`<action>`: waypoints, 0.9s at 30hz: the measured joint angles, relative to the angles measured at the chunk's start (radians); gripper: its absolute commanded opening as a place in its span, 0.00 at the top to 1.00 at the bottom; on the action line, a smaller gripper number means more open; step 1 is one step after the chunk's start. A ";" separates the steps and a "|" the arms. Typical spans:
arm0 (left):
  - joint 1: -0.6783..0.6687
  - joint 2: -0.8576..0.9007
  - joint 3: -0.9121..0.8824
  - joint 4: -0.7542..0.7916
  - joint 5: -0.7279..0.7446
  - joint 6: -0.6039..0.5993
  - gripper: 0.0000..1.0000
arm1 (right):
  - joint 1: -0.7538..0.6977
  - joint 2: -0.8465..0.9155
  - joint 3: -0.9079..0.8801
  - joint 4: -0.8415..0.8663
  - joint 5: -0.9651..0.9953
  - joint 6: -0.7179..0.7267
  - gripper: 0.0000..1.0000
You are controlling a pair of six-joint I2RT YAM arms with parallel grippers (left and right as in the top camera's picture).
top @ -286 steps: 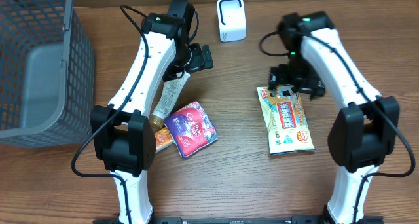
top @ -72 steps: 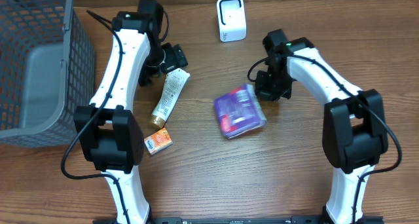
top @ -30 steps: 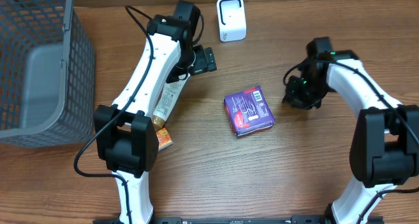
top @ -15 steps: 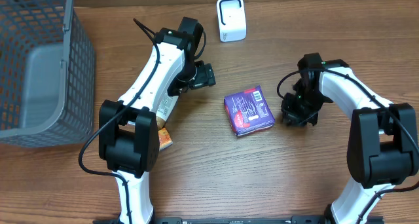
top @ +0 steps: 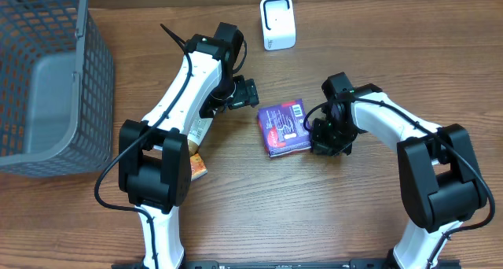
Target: Scan the item barcode
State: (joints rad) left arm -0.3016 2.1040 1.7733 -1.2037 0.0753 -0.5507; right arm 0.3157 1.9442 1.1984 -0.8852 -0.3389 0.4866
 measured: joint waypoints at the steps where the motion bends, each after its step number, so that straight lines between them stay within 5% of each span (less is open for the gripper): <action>1: 0.000 0.000 0.000 0.000 0.000 0.000 0.00 | -0.007 0.000 0.000 0.039 -0.008 0.013 0.85; 7: 0.000 0.000 0.000 0.000 0.000 0.000 0.05 | -0.021 0.000 0.001 0.159 -0.101 0.037 0.81; 12: 0.000 0.000 -0.001 -0.018 -0.032 0.000 0.32 | -0.058 0.000 0.077 0.049 -0.118 0.008 0.72; 16: 0.001 0.000 -0.043 -0.028 -0.054 -0.004 0.72 | -0.161 0.000 0.146 -0.028 -0.116 -0.053 0.67; 18: 0.002 0.000 -0.081 -0.013 -0.050 -0.012 0.72 | -0.190 0.000 0.147 -0.043 -0.115 -0.066 0.65; 20: 0.007 0.000 -0.143 0.049 -0.018 -0.011 0.53 | -0.206 0.000 0.147 -0.047 -0.113 -0.077 0.59; 24: 0.011 0.000 -0.208 0.145 0.076 -0.019 0.30 | -0.196 0.000 0.147 -0.041 -0.120 -0.097 0.63; 27: 0.012 0.000 -0.211 0.176 0.109 -0.019 0.39 | -0.188 0.000 0.147 -0.043 -0.130 -0.166 0.67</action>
State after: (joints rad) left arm -0.2897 2.1040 1.5627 -1.0279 0.1841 -0.5694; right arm 0.1280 1.9442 1.3457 -0.9279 -0.4686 0.3210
